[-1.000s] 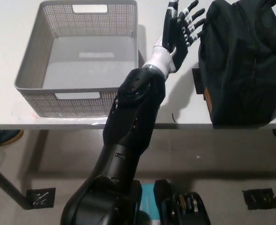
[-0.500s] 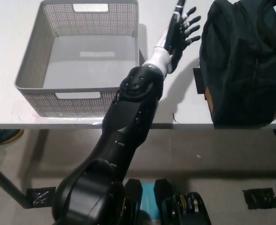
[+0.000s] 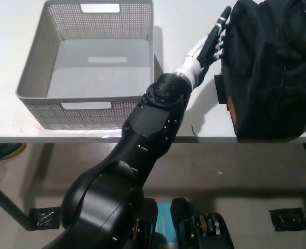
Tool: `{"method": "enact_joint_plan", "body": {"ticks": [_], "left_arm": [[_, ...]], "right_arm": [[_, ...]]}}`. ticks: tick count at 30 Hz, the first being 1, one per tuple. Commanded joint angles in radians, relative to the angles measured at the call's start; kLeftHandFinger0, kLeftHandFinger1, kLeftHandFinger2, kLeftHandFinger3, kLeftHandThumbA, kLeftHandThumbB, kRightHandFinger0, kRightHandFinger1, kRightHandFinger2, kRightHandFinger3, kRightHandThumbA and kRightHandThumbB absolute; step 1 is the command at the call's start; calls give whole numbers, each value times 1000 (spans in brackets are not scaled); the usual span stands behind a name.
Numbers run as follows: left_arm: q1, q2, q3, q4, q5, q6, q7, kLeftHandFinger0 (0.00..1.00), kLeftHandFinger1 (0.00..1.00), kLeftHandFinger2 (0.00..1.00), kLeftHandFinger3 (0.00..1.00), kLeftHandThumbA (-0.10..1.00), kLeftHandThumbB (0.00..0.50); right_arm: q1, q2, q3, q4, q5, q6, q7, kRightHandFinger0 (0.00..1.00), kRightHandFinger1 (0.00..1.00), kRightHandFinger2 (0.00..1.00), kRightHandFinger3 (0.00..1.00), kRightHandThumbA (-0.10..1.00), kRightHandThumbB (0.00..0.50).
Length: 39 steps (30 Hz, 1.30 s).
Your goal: Use both hands to pick up a lunch bag on the right hand side and place it into a container on the left hand side
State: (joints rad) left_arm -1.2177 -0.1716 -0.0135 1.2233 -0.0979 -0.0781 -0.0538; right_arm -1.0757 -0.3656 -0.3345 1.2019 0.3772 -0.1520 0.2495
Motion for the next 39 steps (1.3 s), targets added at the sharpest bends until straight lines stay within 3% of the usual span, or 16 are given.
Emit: {"method": "enact_joint_plan", "body": {"ticks": [1,13,25,29,33,34,35,36,39], "left_arm": [[-55,0,-18,14,36,-58,9,1000,1000,1000,1000,1000,500],[-15,30,-55,61,84,-73,22,1000,1000,1000,1000,1000,418],[33,14,-84,104,111,-77,41,1000,1000,1000,1000,1000,461],[31,5,-91,109,119,-70,40,1000,1000,1000,1000,1000,444],[32,1,-103,110,133,-74,39,1000,1000,1000,1000,1000,433],[31,1,-103,111,133,-74,38,1000,1000,1000,1000,1000,434],[31,0,-106,111,137,-73,40,1000,1000,1000,1000,1000,436],[29,-1,-114,112,147,-69,42,1000,1000,1000,1000,1000,436],[21,-4,-130,120,165,-69,48,1000,1000,1000,1000,1000,441]], "right_arm": [[-72,-24,-13,19,23,-73,70,1000,1000,1000,1000,1000,206],[-43,-11,-32,69,23,-102,81,1000,1000,1000,1000,1000,190],[13,61,-55,142,24,-119,48,1000,1000,1000,1000,1000,213],[17,92,-53,162,15,-124,23,1000,1000,1000,1000,1000,182],[12,125,-31,180,-9,-125,-5,1000,1000,1000,1000,1000,212],[11,128,-25,181,-14,-126,-7,1000,1000,1000,1000,1000,186],[7,139,-37,183,1,-107,-5,1000,1000,1000,1000,1000,219],[2,162,-46,183,12,-100,-10,1000,1000,1000,1000,1000,179],[-5,208,-45,172,16,-98,-14,1000,1000,1000,1000,1000,162]]}}
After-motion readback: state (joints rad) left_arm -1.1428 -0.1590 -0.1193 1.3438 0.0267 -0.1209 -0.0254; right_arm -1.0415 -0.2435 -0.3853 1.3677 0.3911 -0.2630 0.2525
